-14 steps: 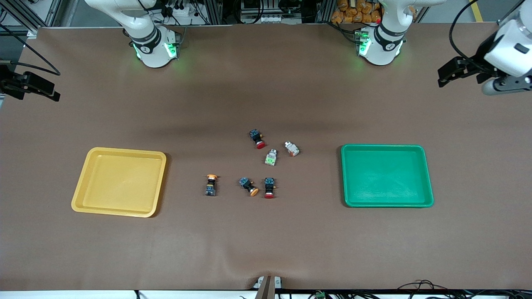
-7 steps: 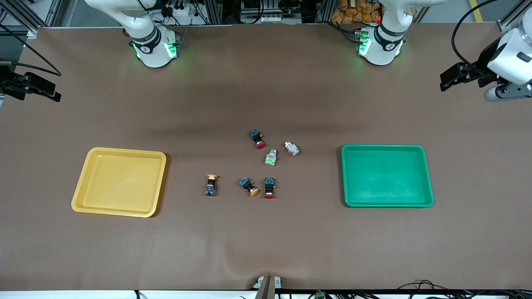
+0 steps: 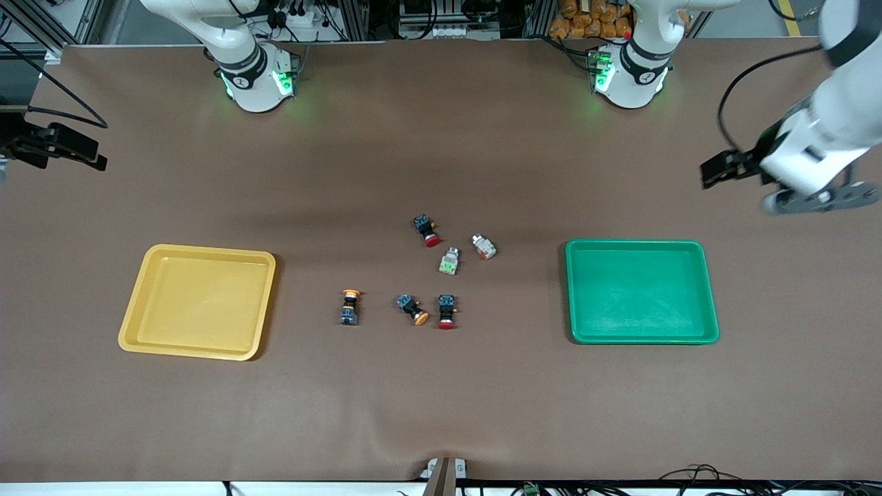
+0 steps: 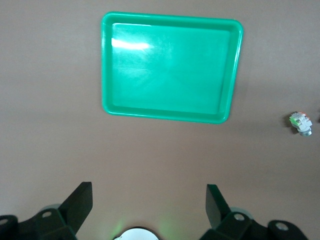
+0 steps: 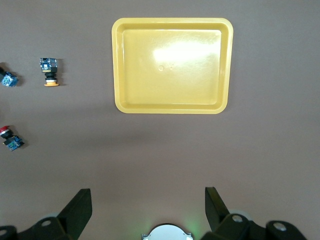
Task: Place green and yellow buttons in trays
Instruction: 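Move the left gripper over the green tray toward the switches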
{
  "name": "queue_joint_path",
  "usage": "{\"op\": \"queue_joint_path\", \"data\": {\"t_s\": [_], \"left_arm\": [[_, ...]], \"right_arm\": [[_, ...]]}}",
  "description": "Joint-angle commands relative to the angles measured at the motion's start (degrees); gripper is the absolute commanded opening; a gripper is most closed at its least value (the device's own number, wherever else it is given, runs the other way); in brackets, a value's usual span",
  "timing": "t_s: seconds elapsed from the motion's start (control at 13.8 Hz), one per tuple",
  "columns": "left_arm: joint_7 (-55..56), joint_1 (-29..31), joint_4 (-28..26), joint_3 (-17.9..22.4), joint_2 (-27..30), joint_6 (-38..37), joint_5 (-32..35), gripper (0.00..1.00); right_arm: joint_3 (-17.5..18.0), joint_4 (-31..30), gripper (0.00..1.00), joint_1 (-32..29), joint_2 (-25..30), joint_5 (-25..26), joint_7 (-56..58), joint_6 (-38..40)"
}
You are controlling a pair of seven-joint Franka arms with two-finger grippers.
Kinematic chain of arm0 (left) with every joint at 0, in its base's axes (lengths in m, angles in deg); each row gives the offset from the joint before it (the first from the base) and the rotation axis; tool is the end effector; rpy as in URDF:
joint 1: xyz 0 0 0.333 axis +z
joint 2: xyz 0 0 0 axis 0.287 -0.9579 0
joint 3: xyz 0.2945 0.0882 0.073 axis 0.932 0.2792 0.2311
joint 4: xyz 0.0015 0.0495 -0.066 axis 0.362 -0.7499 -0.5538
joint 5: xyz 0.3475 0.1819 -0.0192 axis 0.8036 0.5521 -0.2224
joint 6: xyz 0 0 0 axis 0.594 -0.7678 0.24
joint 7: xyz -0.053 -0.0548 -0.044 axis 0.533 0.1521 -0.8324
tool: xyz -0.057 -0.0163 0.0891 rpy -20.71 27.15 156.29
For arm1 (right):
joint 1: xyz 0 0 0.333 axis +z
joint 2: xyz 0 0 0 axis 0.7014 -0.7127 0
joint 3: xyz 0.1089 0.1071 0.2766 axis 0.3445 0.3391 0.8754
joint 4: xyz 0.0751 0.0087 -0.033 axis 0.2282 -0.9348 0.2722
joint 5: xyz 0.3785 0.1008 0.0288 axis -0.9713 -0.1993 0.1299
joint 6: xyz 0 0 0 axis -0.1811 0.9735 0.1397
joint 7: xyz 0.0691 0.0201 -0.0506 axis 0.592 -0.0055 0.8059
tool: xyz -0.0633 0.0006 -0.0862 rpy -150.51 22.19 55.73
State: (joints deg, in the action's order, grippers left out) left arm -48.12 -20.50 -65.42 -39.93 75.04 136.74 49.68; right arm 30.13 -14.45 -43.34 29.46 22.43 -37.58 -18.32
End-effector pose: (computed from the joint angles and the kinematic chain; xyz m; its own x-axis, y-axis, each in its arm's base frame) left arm 0.5496 -0.0856 0.5528 0.9903 0.0544 -0.1278 0.0497 -0.9980 -0.0393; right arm 0.5330 -0.0243 0.6348 0.9910 -0.0614 -0.1186 -0.0650 -0.9975 -0.0268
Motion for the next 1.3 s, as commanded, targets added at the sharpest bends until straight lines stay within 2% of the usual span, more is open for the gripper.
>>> {"op": "queue_joint_path", "data": {"t_s": [0.0, 0.14, 0.43, 0.51, 0.65, 0.87, 1.23], "left_arm": [[4.46, -0.4, -2.72, -2.39, -2.44, 4.39, -0.99, 1.0], [11.48, -0.31, -4.92, -5.91, -4.89, 8.25, -1.87, 1.0], [20.46, -1.09, -11.77, -10.83, -10.25, 23.07, -1.87, 1.0], [21.26, -1.97, -11.96, -11.28, -12.79, 26.86, -1.87, 1.0], [26.07, -5.91, -11.44, -11.64, -16.93, 29.71, -1.52, 1.0], [33.64, -10.05, -11.35, -11.72, -20.1, 33.04, -1.17, 1.0], [41.56, -13.66, -11.35, -11.64, -25.64, 40.43, -1.17, 1.0]], "right_arm": [[0.19, 0.06, 1.0, 0.38, -0.11, 0.11, -0.71, -0.08], [0.19, 0.06, 1.0, 0.81, -0.64, 0.11, -0.71, -0.08], [0.19, 0.06, 1.0, 2.39, -1.69, 0.02, -0.71, -0.25], [0.19, 0.06, 1.0, 3.27, -2.3, 0.02, -0.71, -0.52], [0.19, 0.15, 1.0, 4.42, -3.27, 0.02, -0.71, -0.96], [0.19, 0.15, 1.0, 5.65, -4.24, 0.02, -0.71, -2.01], [0.19, 0.24, 1.0, 9.43, -7.75, -0.24, -0.79, -7.45]]}}
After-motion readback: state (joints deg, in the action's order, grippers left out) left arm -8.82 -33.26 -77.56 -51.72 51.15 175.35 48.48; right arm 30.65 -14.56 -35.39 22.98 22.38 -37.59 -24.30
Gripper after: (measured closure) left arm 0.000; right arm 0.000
